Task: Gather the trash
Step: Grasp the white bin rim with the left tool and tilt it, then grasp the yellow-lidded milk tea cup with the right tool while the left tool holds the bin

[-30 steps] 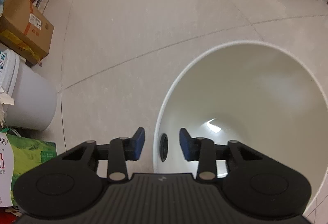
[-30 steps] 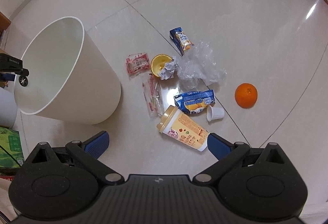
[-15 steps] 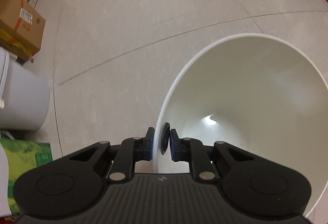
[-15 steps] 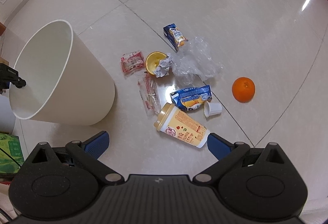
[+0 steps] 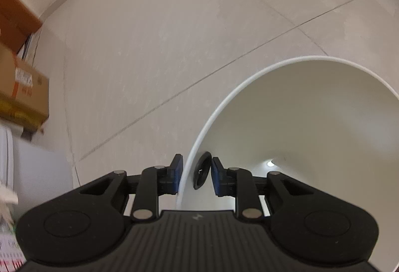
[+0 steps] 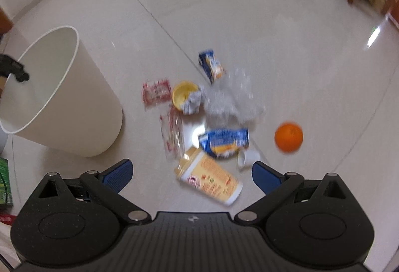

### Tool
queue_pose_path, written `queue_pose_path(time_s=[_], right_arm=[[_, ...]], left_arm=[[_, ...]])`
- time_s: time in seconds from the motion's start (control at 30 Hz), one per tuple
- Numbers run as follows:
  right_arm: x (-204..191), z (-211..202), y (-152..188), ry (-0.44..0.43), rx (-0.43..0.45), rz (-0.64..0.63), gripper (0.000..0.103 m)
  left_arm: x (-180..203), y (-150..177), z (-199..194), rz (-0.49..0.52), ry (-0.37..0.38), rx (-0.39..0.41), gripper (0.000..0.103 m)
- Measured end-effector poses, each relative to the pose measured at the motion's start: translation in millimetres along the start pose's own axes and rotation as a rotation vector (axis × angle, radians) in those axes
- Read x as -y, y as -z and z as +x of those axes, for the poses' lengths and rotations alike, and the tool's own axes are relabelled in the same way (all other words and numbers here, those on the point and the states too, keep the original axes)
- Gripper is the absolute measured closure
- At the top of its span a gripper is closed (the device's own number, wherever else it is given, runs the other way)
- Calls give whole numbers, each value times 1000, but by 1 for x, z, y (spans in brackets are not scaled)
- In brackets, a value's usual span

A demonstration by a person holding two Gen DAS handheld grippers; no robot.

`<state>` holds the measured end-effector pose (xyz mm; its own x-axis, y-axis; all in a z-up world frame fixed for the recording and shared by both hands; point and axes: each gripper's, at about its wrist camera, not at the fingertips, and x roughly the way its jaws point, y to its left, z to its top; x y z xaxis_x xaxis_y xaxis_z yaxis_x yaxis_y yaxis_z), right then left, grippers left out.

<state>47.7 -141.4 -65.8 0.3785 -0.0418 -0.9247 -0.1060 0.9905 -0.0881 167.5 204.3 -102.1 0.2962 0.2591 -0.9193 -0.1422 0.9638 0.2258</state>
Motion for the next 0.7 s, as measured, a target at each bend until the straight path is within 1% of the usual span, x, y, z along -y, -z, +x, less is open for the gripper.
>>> queue_pose_path(time_s=[0.07,0.17,0.23,0.3,0.37,0.47,0.53,0.63,0.7], right_arm=[[0,5,0,-10,-10,-31,0],[-1,27,1,-76,-44,-111,0],[-4,50,4,-116,-80,-217,0],[-7,76,9,-139,-99,-324,0],[-8,102,14,-147,-147,-393,0],[-7,140,23,-150,-216,-451,0],[-9,162,29,-131,-231,-518,1],[-10,188,32,-133,-252,-545,3],[-13,201,33,-137,-257,-573,3]], left_arm=[[0,-1,1,22,8,14,80],[9,4,-1,71,-2,39,80],[13,7,-2,91,-7,53,80],[12,6,-3,76,4,50,80],[5,2,-1,52,23,41,80],[1,-1,-1,48,44,27,81],[-4,-3,1,33,61,15,82],[-8,-4,3,5,77,6,82],[-7,-4,3,12,74,10,82]])
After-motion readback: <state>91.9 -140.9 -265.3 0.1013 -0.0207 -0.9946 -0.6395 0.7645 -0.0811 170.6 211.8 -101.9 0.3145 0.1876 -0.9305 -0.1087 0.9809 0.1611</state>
